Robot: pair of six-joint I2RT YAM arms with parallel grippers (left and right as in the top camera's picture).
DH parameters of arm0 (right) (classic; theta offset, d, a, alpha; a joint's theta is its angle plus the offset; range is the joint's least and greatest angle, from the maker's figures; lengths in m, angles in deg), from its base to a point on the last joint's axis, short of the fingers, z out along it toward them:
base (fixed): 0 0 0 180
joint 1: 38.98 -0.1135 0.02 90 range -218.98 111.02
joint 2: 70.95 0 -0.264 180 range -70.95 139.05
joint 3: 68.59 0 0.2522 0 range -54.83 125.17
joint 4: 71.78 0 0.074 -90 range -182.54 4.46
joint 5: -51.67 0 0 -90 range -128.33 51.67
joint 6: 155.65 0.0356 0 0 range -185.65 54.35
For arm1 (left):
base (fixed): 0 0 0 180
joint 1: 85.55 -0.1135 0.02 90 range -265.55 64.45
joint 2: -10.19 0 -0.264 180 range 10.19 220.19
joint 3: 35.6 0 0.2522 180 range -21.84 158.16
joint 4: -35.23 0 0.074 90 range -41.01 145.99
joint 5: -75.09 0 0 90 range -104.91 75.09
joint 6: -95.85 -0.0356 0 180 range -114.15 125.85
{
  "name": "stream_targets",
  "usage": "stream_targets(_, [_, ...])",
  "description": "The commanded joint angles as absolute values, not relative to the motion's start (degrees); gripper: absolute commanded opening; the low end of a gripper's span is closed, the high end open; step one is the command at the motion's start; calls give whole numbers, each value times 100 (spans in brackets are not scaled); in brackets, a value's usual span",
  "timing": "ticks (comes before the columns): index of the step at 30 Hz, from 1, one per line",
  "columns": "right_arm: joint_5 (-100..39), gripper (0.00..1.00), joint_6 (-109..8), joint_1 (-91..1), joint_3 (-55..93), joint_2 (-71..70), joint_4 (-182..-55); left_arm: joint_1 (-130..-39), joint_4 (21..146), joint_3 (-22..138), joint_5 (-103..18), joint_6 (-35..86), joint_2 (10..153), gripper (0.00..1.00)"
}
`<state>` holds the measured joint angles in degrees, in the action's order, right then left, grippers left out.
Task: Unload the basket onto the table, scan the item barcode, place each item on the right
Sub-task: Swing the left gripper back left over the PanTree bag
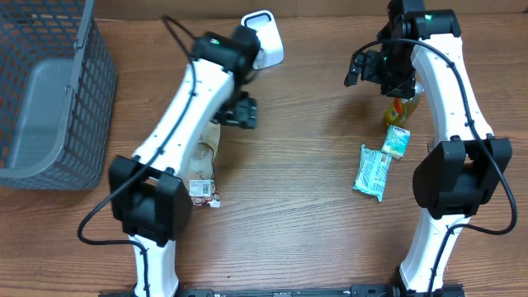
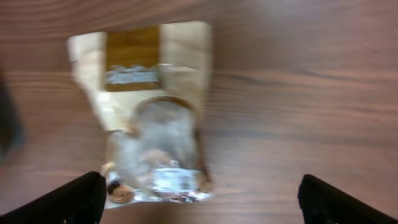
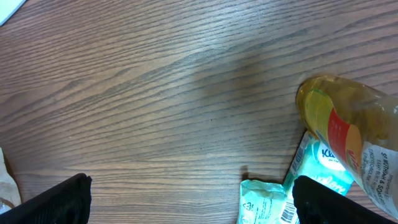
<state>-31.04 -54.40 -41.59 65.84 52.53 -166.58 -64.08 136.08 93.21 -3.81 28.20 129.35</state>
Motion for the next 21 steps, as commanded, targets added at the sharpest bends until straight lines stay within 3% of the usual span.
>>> stream_targets(1, [-3071,100,-5484,-4152,6728,5151,-16636,-6934,13643,9163,-29,3006,12897,98])
stream_targets(3, [-3071,100,-5484,-4152,6728,5151,-16636,-7232,13640,9023,-27,3157,12897,94])
stream_targets(6, [-3071,100,-5484,-4152,6728,5151,-16636,-7583,13570,8739,-32,3356,12897,79])
stream_targets(8, [-3071,100,-5484,-4152,6728,5151,-16636,-7811,13509,8455,-25,3373,12897,53])
stream_targets(9, [-3071,100,-5484,-4152,6728,5151,-16636,-7920,13457,8287,-12,3375,12897,31])
stream_targets(11, [-3071,100,-5484,-4152,6728,5151,-16636,-8097,13391,8000,32,3375,12897,10])
stream_targets(13, [-3071,100,-5484,-4152,6728,5151,-16636,-8272,13238,7662,65,3375,12897,6])
stream_targets(21, [-3071,100,-5484,-4152,6728,5151,-16636,-8602,12384,6433,-211,3480,12897,7])
